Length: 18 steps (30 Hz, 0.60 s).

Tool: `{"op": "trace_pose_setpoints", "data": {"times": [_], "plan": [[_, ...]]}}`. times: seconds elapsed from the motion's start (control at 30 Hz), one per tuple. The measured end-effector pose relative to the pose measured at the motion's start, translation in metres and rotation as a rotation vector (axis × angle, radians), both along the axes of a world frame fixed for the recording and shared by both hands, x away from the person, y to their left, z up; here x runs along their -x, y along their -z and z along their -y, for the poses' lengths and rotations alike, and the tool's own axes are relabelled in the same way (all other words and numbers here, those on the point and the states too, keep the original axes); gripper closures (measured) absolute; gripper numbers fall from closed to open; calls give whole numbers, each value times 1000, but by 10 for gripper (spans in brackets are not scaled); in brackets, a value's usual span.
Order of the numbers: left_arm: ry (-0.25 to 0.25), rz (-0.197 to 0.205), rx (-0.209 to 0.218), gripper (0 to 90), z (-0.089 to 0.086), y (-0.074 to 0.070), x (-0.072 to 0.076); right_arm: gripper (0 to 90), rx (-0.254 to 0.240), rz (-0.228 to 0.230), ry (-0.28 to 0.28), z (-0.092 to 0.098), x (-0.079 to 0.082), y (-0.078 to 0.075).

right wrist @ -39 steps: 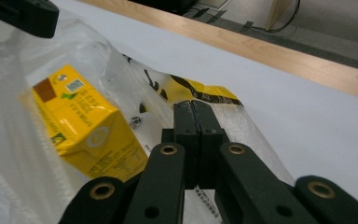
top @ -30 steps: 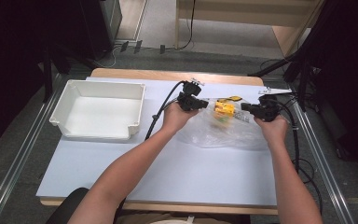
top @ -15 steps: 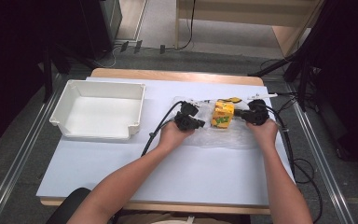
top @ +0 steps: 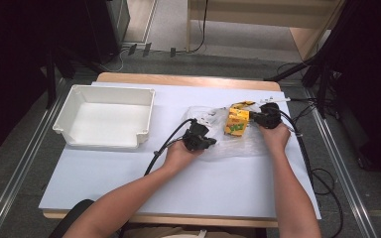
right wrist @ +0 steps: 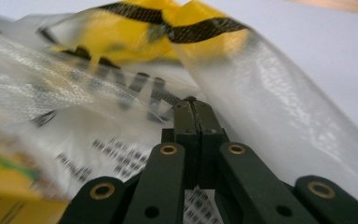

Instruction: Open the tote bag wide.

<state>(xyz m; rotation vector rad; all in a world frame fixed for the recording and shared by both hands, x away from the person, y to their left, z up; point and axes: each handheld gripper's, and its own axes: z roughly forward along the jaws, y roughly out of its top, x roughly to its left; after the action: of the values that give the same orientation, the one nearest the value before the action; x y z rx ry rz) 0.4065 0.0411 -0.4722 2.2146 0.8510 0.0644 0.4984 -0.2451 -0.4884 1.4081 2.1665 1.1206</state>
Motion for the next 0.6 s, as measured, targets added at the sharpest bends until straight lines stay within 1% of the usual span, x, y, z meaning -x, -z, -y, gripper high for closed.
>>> {"op": "trace_pose_setpoints", "data": {"times": [0.1, 0.13, 0.23, 0.3, 0.4, 0.43, 0.5, 0.53, 0.57, 0.6], "plan": [[11, 1, 0, 900, -4, 0, 5, 900, 11, 7, 45, -2, -6, 0], [10, -3, 5, 900, -4, 1, 7, 900, 15, 9, 53, -3, -10, 0], [30, 2, -6, 900, -7, 0, 12, 900, 36, 17, 66, -5, -16, 0], [46, 5, -11, 900, -9, 0, 18, 900, 44, 8, 79, -6, -21, -2], [49, 0, -12, 900, -11, -1, 21, 900, 53, 5, 115, -4, -25, -2], [49, 0, -5, 900, -12, 0, 21, 900, 63, 1, 132, -4, -26, -3], [45, -4, -7, 900, -12, -1, 20, 900, 47, -31, 147, -4, -27, -5], [46, -6, -6, 900, -13, -2, 19, 900, 40, -57, 143, -4, -26, -7], [47, -5, -3, 900, -12, -3, 18, 900, 36, -63, 137, -5, -25, -8], [48, -4, -2, 900, -12, -5, 17, 900, 35, -61, 122, -5, -23, -10]]}}
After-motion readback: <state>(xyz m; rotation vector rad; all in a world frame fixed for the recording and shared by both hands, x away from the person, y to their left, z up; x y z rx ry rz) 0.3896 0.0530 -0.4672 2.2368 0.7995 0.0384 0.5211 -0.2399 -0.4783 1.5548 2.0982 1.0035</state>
